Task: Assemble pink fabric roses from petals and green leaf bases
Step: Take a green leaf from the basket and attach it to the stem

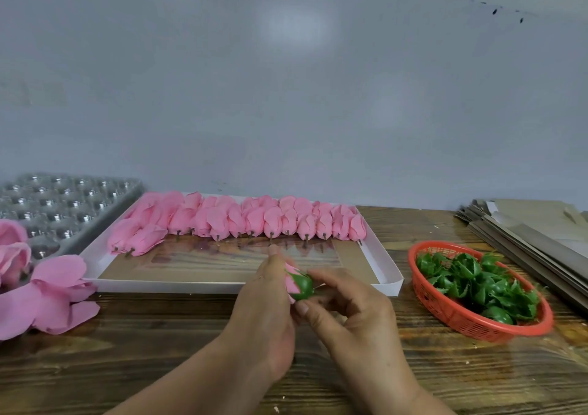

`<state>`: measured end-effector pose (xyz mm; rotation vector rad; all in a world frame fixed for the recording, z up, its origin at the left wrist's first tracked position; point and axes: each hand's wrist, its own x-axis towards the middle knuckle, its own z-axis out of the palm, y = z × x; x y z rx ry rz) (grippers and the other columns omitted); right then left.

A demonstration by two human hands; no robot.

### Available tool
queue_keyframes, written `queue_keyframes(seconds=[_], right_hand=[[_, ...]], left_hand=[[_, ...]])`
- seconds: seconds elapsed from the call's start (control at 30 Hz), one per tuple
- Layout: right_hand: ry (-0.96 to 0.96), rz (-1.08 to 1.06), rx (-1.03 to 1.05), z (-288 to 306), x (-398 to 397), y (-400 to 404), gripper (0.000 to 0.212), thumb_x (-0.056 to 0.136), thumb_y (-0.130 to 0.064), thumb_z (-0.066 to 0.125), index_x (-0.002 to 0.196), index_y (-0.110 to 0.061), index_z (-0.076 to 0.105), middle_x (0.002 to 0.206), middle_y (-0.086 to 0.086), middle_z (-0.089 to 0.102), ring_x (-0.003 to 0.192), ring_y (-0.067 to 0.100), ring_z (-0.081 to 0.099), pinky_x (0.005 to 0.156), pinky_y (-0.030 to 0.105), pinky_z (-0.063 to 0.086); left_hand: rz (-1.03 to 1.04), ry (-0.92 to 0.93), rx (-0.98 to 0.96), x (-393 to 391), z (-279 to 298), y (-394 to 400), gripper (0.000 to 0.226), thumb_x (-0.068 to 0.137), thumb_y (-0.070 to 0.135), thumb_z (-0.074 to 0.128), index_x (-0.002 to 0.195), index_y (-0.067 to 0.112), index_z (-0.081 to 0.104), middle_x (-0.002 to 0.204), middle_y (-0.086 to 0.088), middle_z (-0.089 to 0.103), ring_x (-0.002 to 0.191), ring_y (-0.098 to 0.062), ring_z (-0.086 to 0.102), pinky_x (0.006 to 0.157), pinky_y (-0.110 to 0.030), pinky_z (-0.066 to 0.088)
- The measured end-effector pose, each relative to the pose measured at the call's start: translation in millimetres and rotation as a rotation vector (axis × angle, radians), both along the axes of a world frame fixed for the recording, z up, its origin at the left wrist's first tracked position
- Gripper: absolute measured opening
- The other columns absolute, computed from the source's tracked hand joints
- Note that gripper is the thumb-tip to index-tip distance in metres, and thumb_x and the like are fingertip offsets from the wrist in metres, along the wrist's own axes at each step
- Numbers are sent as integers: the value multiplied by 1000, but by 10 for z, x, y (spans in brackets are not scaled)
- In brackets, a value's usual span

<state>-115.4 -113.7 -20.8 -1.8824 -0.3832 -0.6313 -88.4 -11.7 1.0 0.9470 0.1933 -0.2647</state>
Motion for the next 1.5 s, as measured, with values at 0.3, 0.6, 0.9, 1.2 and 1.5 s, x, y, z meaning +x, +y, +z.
queue_keyframes(seconds=[0.3, 0.6, 0.9, 1.2, 1.5], right_hand=[[-246, -73, -342, 31, 24, -105, 24, 70, -28, 72, 88, -12, 70, 73, -8, 59, 67, -2, 49, 61, 10, 43], [-240, -64, -518, 85, -10, -117, 41, 70, -26, 66, 110, -18, 66, 88, -2, 63, 76, 13, 63, 59, 30, 52], [161, 186, 239, 189, -4, -165, 25, 69, 3, 74, 90, -11, 73, 74, 9, 73, 64, 19, 69, 59, 29, 57], [231, 258, 446, 128, -29, -17, 18, 62, -13, 71, 79, -12, 76, 54, 4, 62, 50, 12, 57, 48, 21, 48], [319, 302, 437, 105, -41, 2, 22, 62, -15, 77, 83, -8, 73, 63, 12, 64, 49, 19, 54, 50, 25, 50]], left_hand=[[-26, 95, -35, -121, 64, -47, 36, 99, 41, 45, 99, 7, 54, 67, -13, 59, 69, -27, 61, 84, -44, 52], [-179, 85, -12, -86, -5, 0, 63, 99, 50, 37, 120, -5, 58, 112, -24, 67, 104, -35, 65, 101, -48, 45], [-323, -278, 181, 24, -129, 49, 86, 64, 71, 66, 121, 7, 59, 107, -11, 67, 97, -19, 59, 88, -36, 44], [-330, -294, -61, -34, -233, -26, 45, 65, 33, 80, 107, 21, 69, 105, -11, 72, 95, -17, 70, 77, -31, 57], [-238, -137, -140, -1, -109, 1, 37, 72, 48, 53, 66, 21, 78, 101, -10, 74, 77, -19, 71, 72, -34, 51]])
